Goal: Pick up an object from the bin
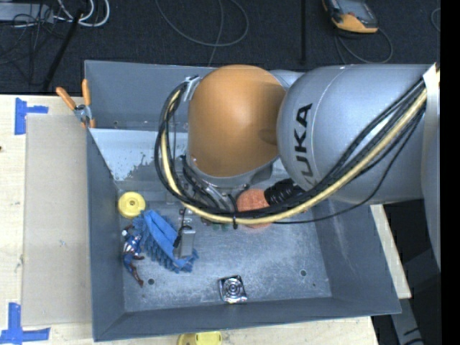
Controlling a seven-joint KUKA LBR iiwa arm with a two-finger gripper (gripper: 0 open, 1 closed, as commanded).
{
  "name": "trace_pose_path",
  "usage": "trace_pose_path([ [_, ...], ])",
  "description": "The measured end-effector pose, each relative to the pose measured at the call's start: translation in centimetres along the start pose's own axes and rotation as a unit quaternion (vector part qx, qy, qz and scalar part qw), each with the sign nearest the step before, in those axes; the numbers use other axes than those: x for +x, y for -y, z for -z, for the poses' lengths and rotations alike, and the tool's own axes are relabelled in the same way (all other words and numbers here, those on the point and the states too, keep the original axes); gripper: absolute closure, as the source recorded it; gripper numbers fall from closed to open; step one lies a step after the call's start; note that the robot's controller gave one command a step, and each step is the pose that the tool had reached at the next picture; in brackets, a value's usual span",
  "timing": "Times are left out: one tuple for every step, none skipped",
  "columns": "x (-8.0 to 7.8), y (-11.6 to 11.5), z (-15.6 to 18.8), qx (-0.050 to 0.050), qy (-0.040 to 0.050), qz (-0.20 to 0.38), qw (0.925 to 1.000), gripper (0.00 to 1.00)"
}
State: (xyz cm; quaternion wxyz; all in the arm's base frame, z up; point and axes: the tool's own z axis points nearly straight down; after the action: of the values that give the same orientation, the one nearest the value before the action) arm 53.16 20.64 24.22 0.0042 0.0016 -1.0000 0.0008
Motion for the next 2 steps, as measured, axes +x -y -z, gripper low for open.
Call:
trace_pose_path([
  [-0.2, 0.1, 0.5, -0.001, 0.0039, -0.002, 1.0, 0.0],
  [-1.7, -0.1, -3.4, -0.002, 0.0086, 0.003, 1.0, 0.0],
])
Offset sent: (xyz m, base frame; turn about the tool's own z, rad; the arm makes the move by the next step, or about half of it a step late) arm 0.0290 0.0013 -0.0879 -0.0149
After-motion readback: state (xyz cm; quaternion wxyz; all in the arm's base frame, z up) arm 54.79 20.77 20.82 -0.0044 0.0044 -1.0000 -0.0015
